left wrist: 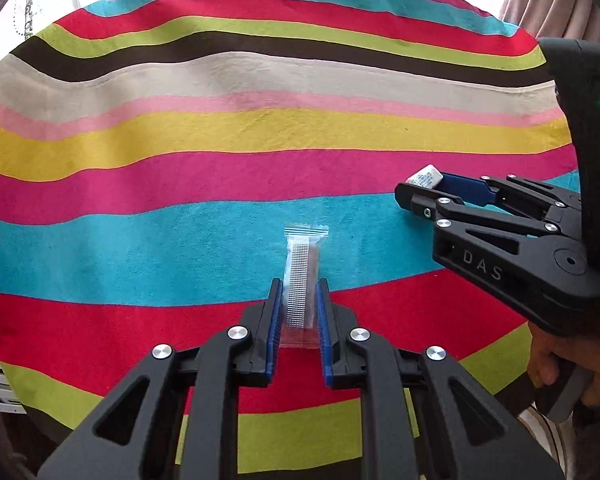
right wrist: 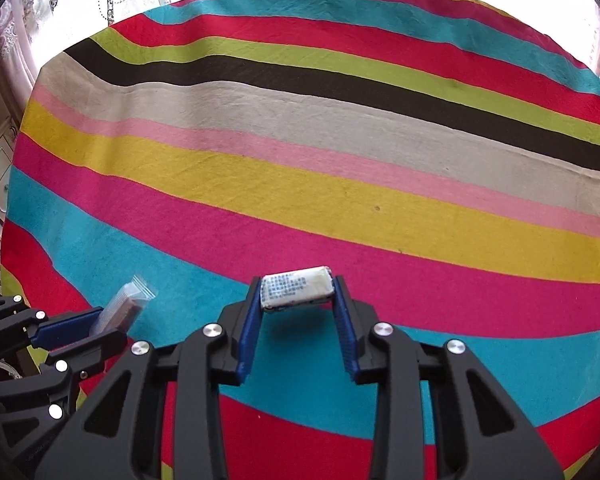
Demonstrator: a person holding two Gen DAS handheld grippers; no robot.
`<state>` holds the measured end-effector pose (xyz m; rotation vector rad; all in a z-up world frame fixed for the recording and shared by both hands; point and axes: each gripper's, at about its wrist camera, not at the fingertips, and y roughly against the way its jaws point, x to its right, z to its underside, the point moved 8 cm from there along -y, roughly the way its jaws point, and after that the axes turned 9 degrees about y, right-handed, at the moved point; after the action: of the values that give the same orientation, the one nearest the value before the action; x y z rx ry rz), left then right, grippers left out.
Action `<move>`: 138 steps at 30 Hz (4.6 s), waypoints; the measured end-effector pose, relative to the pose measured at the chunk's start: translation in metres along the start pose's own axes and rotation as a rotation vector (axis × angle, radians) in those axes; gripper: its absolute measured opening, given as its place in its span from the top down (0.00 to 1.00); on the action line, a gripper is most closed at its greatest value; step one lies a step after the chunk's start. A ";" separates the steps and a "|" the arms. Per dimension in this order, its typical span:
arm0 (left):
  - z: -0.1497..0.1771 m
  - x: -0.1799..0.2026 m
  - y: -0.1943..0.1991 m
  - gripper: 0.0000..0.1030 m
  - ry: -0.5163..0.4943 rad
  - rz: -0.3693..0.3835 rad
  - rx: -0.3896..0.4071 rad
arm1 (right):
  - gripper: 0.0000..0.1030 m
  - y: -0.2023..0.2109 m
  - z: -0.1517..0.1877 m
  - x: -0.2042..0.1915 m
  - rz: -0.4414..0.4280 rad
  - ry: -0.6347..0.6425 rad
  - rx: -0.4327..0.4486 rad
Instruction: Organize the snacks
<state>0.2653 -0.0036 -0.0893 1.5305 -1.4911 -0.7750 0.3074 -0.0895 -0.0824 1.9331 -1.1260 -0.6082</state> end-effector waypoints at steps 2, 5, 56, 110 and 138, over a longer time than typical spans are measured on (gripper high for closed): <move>0.003 0.008 0.004 0.86 -0.001 -0.003 0.003 | 0.67 0.012 0.012 0.007 -0.004 -0.026 0.003; 0.008 0.024 0.010 0.86 -0.009 0.000 0.008 | 0.67 0.034 0.035 0.020 -0.001 -0.068 0.005; 0.205 0.329 0.110 0.85 -0.355 0.404 -0.134 | 0.67 0.258 0.333 0.189 0.311 -0.547 0.007; 0.247 0.327 0.105 0.06 -0.415 0.189 -0.125 | 0.42 0.289 0.391 0.168 0.332 -0.640 -0.010; 0.248 0.328 0.104 0.05 -0.414 0.190 -0.125 | 0.37 0.296 0.406 0.173 0.349 -0.658 -0.021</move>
<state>0.0320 -0.3569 -0.0694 1.1591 -1.8176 -1.0947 -0.0463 -0.4862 -0.0688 1.4881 -1.8005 -1.0899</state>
